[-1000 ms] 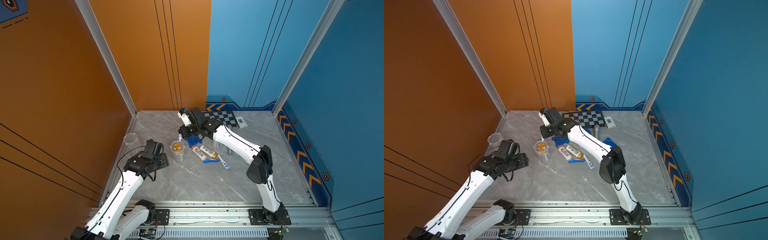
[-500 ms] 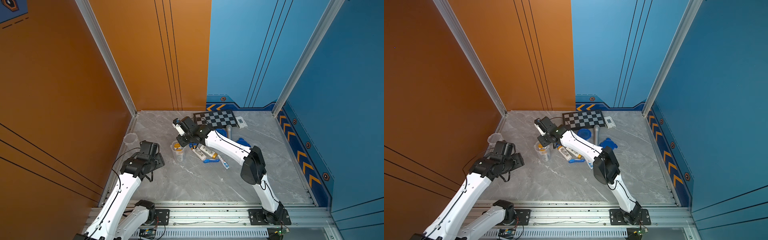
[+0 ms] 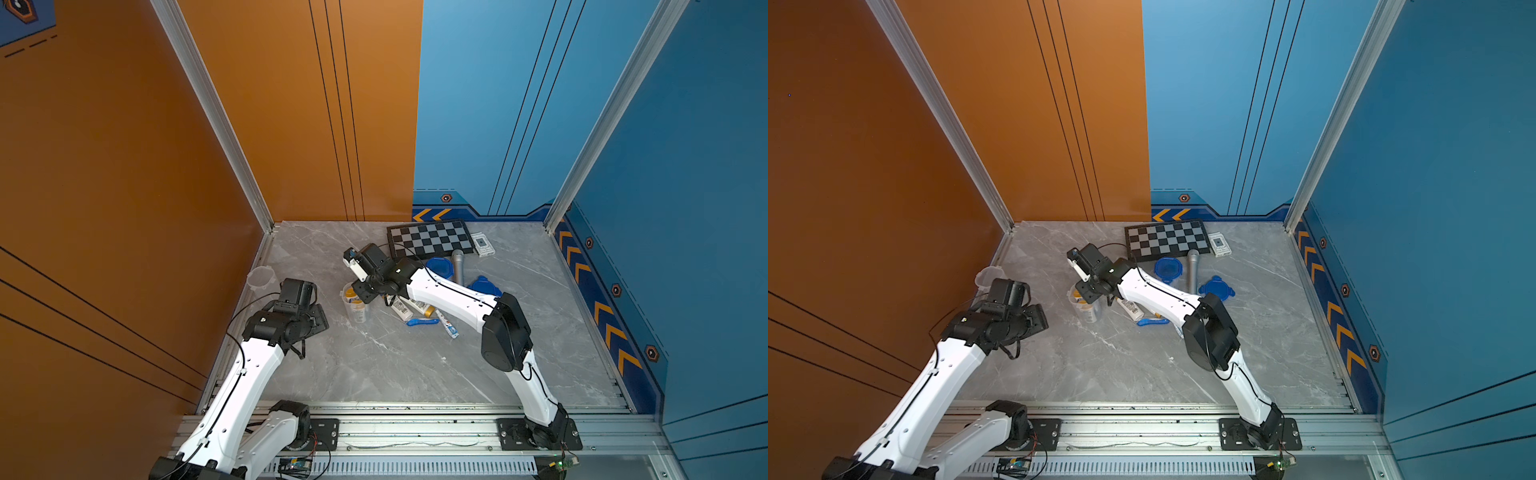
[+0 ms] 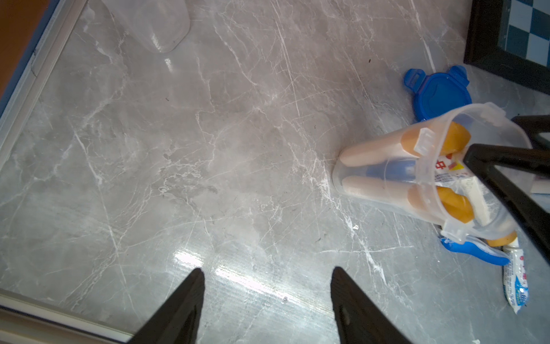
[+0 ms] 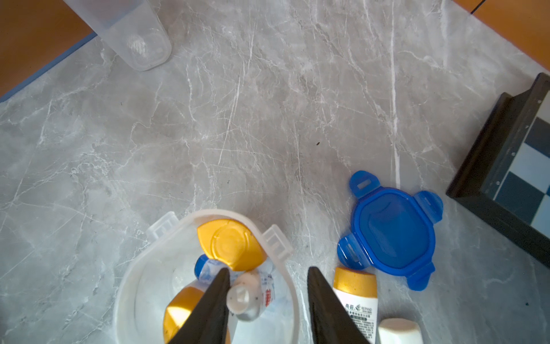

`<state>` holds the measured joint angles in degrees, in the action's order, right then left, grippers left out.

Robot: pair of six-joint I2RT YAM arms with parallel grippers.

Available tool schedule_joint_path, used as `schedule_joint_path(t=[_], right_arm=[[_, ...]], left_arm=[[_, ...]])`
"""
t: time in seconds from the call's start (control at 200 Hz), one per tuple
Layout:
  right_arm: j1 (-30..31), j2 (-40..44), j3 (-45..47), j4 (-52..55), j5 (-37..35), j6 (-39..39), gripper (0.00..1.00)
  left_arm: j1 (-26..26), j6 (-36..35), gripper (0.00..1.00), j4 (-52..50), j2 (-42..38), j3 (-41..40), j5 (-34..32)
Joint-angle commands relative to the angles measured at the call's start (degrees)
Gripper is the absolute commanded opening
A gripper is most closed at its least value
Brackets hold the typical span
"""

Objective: Pack away toiletry kits
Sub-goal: Place the toiletry item into the container, then move the lid to the center of the board.

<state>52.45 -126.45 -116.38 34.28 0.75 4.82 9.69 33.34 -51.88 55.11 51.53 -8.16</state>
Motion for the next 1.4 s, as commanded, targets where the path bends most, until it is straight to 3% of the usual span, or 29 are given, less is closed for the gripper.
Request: schedule_joint_path(t=[0.0, 0.13, 0.32, 0.385, 0.44, 0.51, 0.566, 0.611, 0.666, 0.851, 1.081, 1.396], right_arm=[[-1.31, 5.77, 0.19, -0.49, 0.07, 3.31, 0.46], [-3.94, 10.09, 0.1, 0.91, 2.15, 8.29, 0.55], [-8.68, 16.98, 1.63, 9.95, -1.63, 14.08, 0.61], [-11.18, 19.79, 3.79, 12.72, -2.58, 15.65, 0.68], [-13.77, 22.17, 5.61, 15.17, -3.05, 16.01, 0.83], [-15.9, 24.38, 6.65, 19.86, -6.26, 14.64, 0.87], [-18.45, 25.77, 7.55, 23.44, -8.56, 13.61, 0.9], [-21.64, 26.49, 8.51, 26.18, -8.44, 13.84, 0.99], [-25.97, 26.44, 9.31, 29.3, -7.38, 14.26, 1.0], [-36.27, 23.71, 11.72, 33.15, -6.56, 12.32, 1.0], [-44.33, 13.42, 13.81, 32.95, -1.49, 7.9, 1.0], [-46.89, -6.8, -2.9, 34.31, 7.19, 2.98, 1.0]], left_arm=[[-0.39, -2.69, 0.69, 0.38, 0.94, 2.17, 1.9], [-0.39, -3.76, 0.75, 0.4, 0.72, 2.39, 3.33], [0.06, -5.36, 0.77, 0.46, 2.65, 4.12, 7.94], [0.58, -6.05, 0.81, 0.1, 3.72, 5.82, 9.83], [1.46, -6.53, 0.85, -1.31, 4.77, 7.09, 10.56], [3.86, -7.51, 0.85, -3.21, 6.19, 11.55, 9.63], [6.05, -8.27, 0.92, -4.17, 7.9, 14.08, 9.13], [7.77, -8.51, 0.94, -4.32, 9.63, 15.96, 9.42], [9.85, -8.47, 0.96, -4.28, 11.83, 18.56, 9.74], [16.52, -8.61, 0.99, -3.31, 18.23, 25.58, 8.73], [18.44, -6.91, 0.99, 0.12, 21.47, 28.57, 11.47], [19.49, -6.29, 0.99, 1.25, 23.99, 31.1, 12.64]])
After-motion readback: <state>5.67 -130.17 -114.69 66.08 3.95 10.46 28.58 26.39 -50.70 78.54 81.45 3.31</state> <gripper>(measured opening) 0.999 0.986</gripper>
